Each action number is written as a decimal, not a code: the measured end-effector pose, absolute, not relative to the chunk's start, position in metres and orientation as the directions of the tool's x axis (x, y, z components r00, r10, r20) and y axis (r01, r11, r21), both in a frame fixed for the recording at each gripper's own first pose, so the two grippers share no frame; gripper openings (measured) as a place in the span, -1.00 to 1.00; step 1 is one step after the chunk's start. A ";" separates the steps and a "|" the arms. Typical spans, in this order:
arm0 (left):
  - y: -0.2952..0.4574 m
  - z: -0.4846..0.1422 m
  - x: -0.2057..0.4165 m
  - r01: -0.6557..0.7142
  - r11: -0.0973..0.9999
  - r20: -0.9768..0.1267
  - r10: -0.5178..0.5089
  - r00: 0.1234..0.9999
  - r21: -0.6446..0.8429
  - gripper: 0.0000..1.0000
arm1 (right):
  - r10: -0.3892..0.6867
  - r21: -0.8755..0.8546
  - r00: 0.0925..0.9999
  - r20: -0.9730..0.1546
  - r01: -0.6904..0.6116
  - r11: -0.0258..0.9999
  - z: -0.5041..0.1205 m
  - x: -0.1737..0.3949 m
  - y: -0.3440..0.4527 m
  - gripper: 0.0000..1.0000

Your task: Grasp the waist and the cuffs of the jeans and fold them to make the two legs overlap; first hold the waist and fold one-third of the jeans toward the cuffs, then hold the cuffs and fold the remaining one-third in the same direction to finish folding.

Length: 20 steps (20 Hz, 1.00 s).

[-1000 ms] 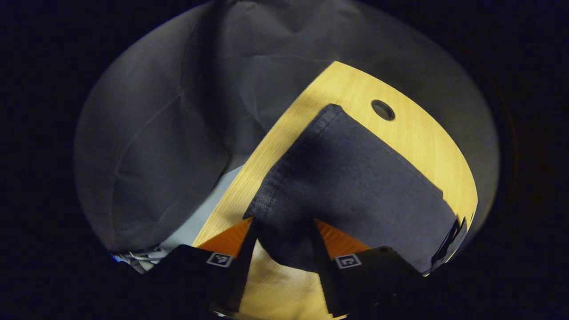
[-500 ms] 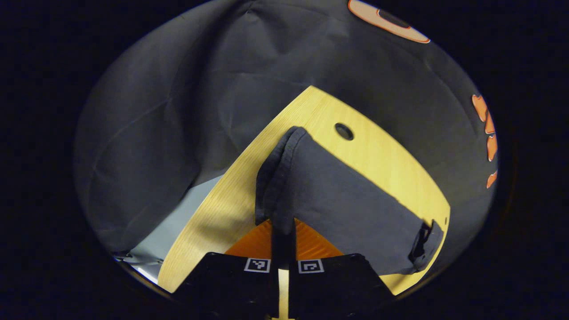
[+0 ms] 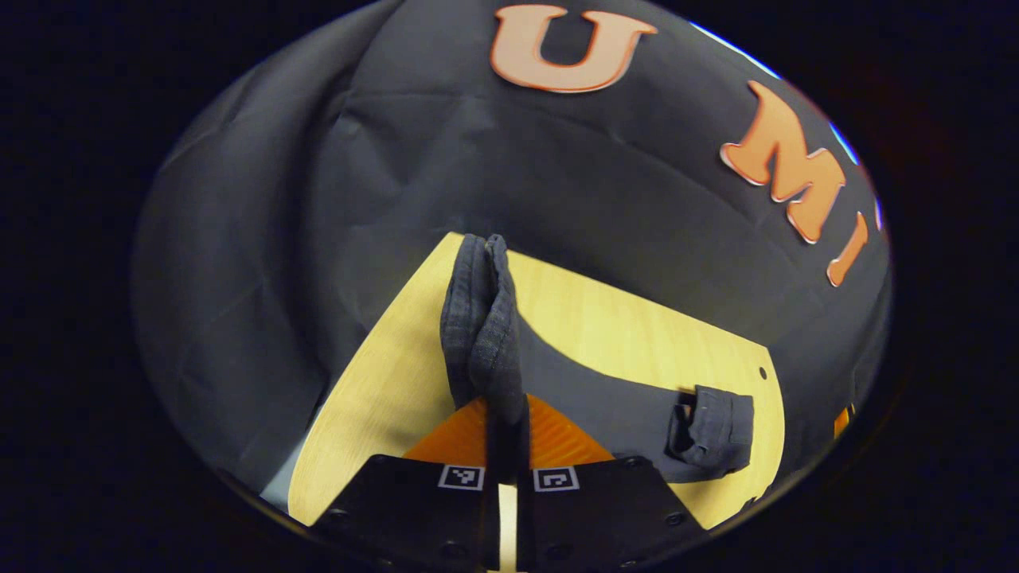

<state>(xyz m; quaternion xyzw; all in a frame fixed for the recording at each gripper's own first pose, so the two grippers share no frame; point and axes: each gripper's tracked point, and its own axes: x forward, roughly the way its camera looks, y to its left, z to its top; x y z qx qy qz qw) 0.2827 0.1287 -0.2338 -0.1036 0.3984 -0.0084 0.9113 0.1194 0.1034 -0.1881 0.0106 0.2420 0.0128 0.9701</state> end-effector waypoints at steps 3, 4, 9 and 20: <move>0.086 -0.200 0.287 -0.001 0.983 -0.694 -0.130 0.708 -0.185 -0.84 | 0.033 0.027 0.892 -0.451 -0.024 0.999 -0.187 0.123 0.087 0.91; 0.071 -0.189 0.287 0.022 0.983 -0.685 -0.145 0.714 -0.185 -0.84 | 0.032 0.026 0.891 -0.452 -0.022 0.999 -0.190 0.123 0.081 0.92; -0.007 -0.154 0.280 0.140 0.972 -0.653 -0.230 0.721 -0.187 -0.84 | 0.032 0.044 0.893 -0.448 -0.014 0.999 -0.196 0.119 0.051 0.94; -0.178 -0.173 0.256 0.311 0.942 -0.733 -0.298 0.611 -0.124 -0.84 | 0.048 0.078 0.889 -0.455 -0.014 0.997 -0.217 0.123 -0.004 0.94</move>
